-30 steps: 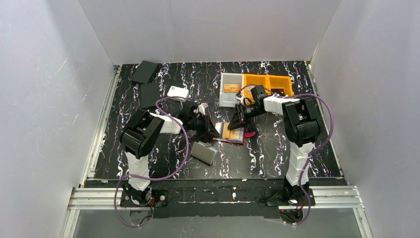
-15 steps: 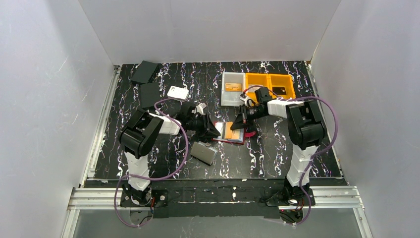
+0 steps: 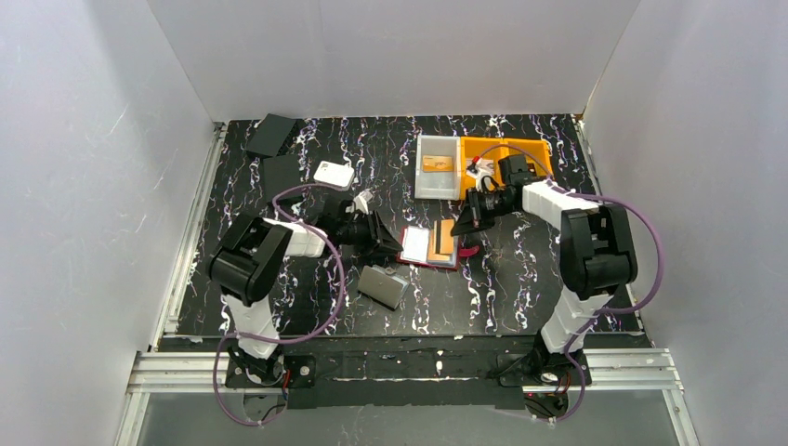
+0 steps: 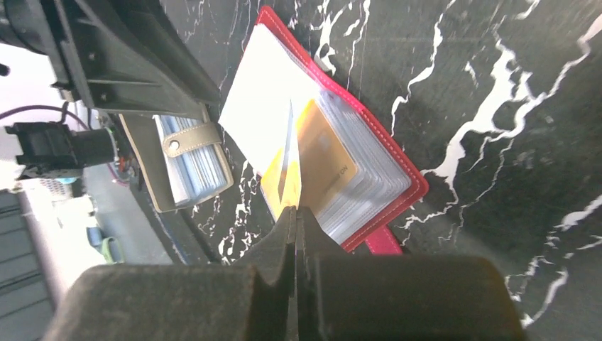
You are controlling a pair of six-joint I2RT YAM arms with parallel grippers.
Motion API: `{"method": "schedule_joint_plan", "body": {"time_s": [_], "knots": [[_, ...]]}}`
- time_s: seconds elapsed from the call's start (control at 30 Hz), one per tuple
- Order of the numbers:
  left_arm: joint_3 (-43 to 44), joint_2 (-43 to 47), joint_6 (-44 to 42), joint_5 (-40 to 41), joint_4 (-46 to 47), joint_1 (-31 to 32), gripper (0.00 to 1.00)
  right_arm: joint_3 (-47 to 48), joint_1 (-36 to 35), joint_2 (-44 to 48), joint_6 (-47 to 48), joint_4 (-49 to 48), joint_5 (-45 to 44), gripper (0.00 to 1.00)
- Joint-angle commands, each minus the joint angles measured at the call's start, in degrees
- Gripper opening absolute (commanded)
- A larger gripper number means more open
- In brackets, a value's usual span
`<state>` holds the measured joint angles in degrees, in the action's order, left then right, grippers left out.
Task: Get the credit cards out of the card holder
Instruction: Remove the credit card from the card holder.
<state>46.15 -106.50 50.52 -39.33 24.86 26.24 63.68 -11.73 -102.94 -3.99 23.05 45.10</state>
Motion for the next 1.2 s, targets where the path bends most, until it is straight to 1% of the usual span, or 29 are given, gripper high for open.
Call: {"method": "schedule_joint_plan", "body": {"time_s": [0.0,0.1,0.23,0.3,0.4,0.47,0.5,0.53,0.6,0.63,0.67,0.7,0.77,0.87,0.93,1.03,1.1,1.17], "knots": [[-0.69,8.98,-3.62,1.51,-0.34,-0.49,0.29,5.51,0.30,3.01,9.84,6.71,-2.35,0.01],[-1.07,13.76,-5.34,2.46,-0.34,-0.64,0.29,11.00,0.18,2.58,13.76,10.22,-4.55,0.01],[-2.70,21.11,-8.20,4.96,-1.21,-1.36,0.30,23.67,-0.71,-0.92,20.34,16.70,-9.60,0.01],[-3.62,25.11,-10.12,6.65,-2.78,-1.84,0.31,30.46,-1.48,-3.00,22.53,18.02,-12.42,0.01],[-4.83,32.13,-13.83,9.81,-6.41,-2.77,0.33,38.87,-3.72,-6.36,25.67,19.82,-18.82,0.01],[-6.14,36.37,-17.09,11.53,-8.67,-3.52,0.36,44.82,-5.83,-9.04,28.13,21.93,-23.45,0.01],[-6.95,38.57,-18.33,12.51,-9.04,-3.94,0.43,47.53,-6.76,-10.70,29.13,22.94,-25.43,0.01],[-8.03,40.64,-19.19,13.74,-9.20,-4.41,0.55,49.61,-7.56,-11.50,29.62,23.21,-26.84,0.01],[-10.65,44.90,-19.11,17.69,-9.33,-5.27,0.92,53.17,-8.46,-12.35,30.03,24.08,-27.97,0.01],[-11.96,46.59,-18.05,18.96,-9.44,-5.68,0.98,54.37,-8.81,-12.22,30.25,24.56,-27.79,0.01],[-12.91,48.12,-16.90,18.95,-9.40,-6.29,0.98,55.04,-9.17,-11.79,30.64,24.97,-27.15,0.01],[-13.30,48.86,-15.69,17.79,-9.28,-6.90,0.98,55.09,-9.73,-10.93,31.40,25.43,-26.06,0.01],[-12.68,48.50,-12.17,11.59,-8.12,-8.08,0.98,52.36,-10.77,-8.08,33.79,25.50,-23.98,0.01],[-10.34,44.60,0.67,4.60,-4.66,-8.40,0.98,44.46,-12.16,-1.66,37.31,22.77,-21.38,0.01],[-9.42,40.78,11.03,2.43,-0.78,-8.34,0.98,37.67,-12.79,3.35,39.75,19.88,-20.10,0.01],[-8.52,37.55,25.42,3.31,4.99,-6.94,0.97,28.20,-14.44,10.85,43.55,15.15,-19.64,0.01],[-7.24,36.64,30.23,6.03,6.09,-4.52,0.96,23.17,-16.62,15.04,45.99,13.15,-21.34,0.01],[-5.92,35.58,35.60,9.08,6.08,-1.98,0.94,21.45,-18.48,16.68,47.46,14.93,-23.61,0.01]]}}
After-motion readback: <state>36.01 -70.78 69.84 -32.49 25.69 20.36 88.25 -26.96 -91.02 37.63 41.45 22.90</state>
